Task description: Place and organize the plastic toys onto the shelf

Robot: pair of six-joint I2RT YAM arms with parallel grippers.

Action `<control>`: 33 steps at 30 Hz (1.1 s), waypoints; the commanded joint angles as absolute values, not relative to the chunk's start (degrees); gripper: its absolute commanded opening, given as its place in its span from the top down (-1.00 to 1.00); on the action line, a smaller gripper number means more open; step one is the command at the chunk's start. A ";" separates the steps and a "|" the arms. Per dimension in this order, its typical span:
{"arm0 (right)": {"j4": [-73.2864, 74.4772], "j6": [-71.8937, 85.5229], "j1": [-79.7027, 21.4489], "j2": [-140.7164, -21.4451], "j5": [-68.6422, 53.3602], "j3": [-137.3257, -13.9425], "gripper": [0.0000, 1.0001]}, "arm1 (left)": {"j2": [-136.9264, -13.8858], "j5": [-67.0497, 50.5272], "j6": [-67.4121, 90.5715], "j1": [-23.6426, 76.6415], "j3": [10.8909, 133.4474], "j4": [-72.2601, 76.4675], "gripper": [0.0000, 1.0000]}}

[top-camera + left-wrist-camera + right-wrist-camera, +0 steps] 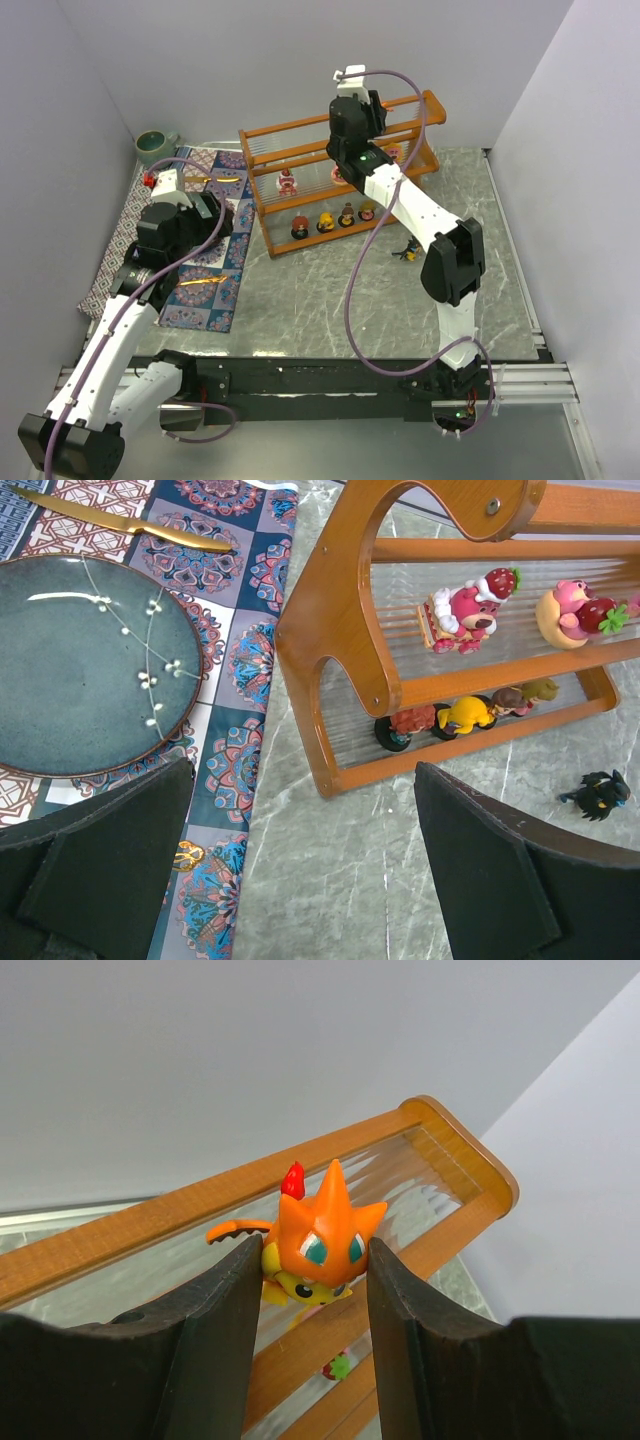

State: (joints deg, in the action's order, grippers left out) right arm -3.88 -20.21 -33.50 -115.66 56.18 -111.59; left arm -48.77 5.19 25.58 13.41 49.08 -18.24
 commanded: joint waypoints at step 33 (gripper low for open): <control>-4.92 -21.18 -36.56 -119.09 63.46 -118.12 -0.05 | -47.11 4.22 24.87 13.62 48.87 -16.08 -0.94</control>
State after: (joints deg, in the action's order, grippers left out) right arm -3.86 -22.35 -35.97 -119.17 62.57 -115.83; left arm -48.45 4.78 25.58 13.45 49.06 -18.26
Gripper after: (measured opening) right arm 0.510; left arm 0.972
